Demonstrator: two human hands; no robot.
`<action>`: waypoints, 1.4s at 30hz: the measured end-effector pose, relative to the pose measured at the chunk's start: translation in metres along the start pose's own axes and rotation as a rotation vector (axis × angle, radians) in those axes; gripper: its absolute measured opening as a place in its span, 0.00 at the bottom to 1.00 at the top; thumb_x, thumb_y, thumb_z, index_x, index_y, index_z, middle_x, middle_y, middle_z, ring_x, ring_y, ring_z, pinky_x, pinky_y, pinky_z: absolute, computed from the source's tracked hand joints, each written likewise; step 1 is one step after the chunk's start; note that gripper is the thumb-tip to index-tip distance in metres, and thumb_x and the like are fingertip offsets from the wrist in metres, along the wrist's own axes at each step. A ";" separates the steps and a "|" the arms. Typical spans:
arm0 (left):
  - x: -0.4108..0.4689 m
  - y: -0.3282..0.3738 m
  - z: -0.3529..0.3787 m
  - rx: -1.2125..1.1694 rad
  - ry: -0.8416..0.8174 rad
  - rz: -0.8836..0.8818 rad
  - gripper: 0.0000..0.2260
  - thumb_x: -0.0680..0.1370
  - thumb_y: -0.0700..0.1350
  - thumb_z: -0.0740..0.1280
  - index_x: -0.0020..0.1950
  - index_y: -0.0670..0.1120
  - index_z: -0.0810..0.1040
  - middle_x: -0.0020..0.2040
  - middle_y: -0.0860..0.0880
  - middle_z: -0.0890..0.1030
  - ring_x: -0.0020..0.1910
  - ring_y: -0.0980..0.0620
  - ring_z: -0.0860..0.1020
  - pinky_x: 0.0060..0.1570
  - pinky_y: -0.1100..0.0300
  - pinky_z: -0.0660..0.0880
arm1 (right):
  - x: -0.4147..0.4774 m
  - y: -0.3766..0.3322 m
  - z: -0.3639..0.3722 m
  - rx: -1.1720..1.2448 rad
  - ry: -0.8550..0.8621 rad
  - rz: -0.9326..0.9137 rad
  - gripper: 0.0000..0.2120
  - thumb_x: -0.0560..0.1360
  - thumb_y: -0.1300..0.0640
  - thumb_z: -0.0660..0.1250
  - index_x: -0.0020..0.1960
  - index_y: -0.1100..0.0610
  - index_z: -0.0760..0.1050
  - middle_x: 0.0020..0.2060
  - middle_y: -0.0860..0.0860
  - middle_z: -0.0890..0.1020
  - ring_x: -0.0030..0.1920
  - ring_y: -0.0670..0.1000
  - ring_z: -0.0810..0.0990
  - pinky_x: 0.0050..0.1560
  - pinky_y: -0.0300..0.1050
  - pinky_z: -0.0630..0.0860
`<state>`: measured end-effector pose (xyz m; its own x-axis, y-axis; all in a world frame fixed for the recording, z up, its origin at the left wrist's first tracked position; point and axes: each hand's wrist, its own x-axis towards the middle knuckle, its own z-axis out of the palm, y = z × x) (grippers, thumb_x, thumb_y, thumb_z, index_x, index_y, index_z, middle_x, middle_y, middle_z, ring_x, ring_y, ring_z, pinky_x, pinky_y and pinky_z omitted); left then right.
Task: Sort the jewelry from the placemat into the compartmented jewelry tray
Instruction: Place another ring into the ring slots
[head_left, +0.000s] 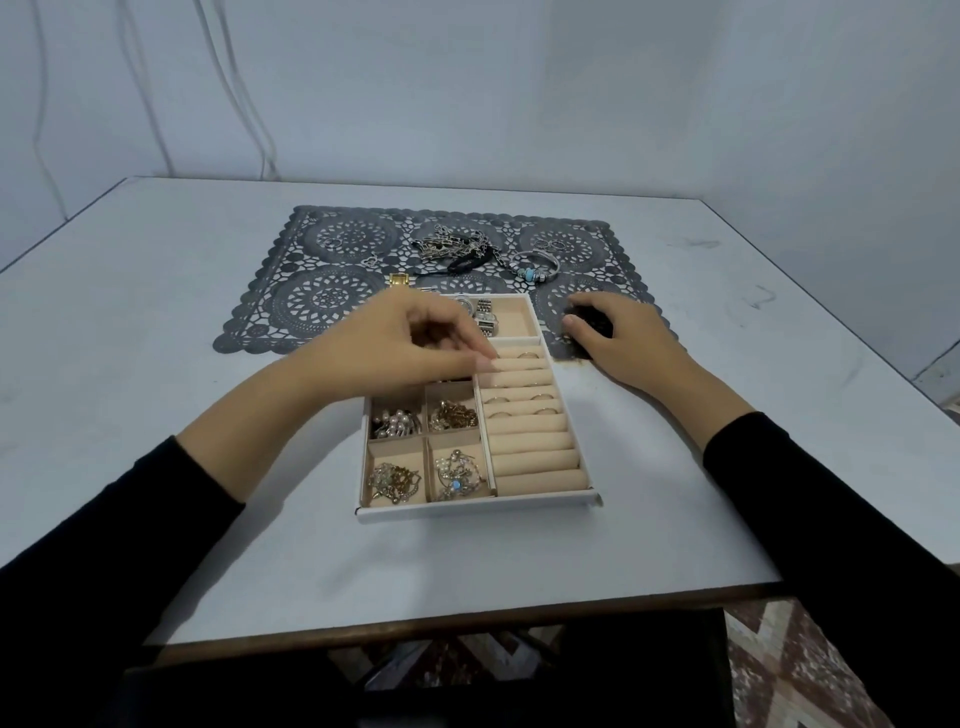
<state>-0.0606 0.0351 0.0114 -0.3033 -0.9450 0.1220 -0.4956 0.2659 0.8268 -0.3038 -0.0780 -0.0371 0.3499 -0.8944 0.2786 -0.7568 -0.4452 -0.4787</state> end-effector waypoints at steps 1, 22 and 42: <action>0.000 -0.002 -0.006 -0.013 0.072 -0.001 0.05 0.73 0.44 0.74 0.48 0.46 0.85 0.38 0.49 0.83 0.35 0.56 0.77 0.36 0.67 0.75 | 0.000 0.000 0.000 0.014 0.006 0.008 0.16 0.79 0.51 0.63 0.65 0.54 0.74 0.59 0.49 0.79 0.59 0.48 0.75 0.47 0.29 0.60; 0.080 -0.130 -0.098 0.554 0.623 -0.255 0.09 0.77 0.46 0.69 0.56 0.46 0.82 0.49 0.45 0.81 0.46 0.50 0.76 0.50 0.57 0.70 | 0.093 0.025 0.019 -0.070 0.093 0.069 0.17 0.78 0.56 0.64 0.64 0.60 0.76 0.59 0.57 0.79 0.60 0.55 0.76 0.63 0.45 0.67; 0.096 -0.147 -0.144 0.423 0.552 -0.381 0.08 0.75 0.49 0.73 0.52 0.49 0.84 0.48 0.50 0.82 0.49 0.51 0.78 0.51 0.59 0.68 | 0.151 0.039 0.025 -0.032 0.101 0.151 0.09 0.76 0.53 0.67 0.52 0.55 0.82 0.50 0.55 0.78 0.51 0.54 0.77 0.50 0.40 0.68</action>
<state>0.1003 -0.1225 -0.0188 0.3419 -0.9138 0.2192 -0.7852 -0.1496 0.6010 -0.2667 -0.2319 -0.0347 0.1744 -0.9414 0.2886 -0.8143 -0.3026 -0.4952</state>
